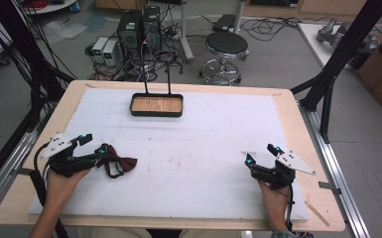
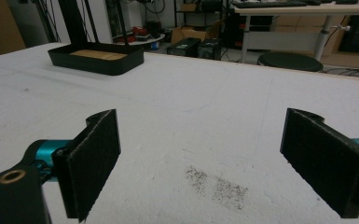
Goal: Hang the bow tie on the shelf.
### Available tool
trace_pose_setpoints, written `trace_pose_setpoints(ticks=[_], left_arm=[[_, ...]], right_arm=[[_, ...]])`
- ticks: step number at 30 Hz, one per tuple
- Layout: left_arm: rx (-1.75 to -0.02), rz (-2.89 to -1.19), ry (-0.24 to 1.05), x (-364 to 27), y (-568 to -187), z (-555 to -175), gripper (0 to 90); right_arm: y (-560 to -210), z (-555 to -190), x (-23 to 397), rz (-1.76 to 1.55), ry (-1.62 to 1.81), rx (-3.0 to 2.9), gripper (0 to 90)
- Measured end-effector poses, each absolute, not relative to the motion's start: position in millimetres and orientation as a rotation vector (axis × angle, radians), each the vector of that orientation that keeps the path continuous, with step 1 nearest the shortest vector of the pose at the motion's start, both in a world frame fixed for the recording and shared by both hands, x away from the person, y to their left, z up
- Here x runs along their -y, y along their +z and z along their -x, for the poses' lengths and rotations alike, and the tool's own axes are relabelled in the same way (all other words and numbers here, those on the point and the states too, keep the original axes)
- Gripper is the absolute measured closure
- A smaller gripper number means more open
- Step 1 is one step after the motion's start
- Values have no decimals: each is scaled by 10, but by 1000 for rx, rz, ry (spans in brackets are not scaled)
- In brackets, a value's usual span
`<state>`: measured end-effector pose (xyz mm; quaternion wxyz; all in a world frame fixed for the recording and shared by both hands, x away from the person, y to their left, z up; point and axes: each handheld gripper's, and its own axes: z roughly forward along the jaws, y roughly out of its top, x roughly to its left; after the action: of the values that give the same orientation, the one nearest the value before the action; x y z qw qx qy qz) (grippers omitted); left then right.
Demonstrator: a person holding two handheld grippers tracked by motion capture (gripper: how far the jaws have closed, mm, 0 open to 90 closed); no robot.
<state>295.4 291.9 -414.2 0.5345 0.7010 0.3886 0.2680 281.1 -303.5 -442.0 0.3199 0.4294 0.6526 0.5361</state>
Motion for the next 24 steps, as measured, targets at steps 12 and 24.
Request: trace_pose_setpoints(ticks=[12,24], left_arm=[[-1001,-1808,575,-2912,-4330,-3055,411],[-1043,-1888,491,-2922,-4440,-3129,419]], right_arm=[[-4421,-2812,3035,-1128,1411,-1719,110],[-4422,-2812,3036,-1130,1410,-1720,110]])
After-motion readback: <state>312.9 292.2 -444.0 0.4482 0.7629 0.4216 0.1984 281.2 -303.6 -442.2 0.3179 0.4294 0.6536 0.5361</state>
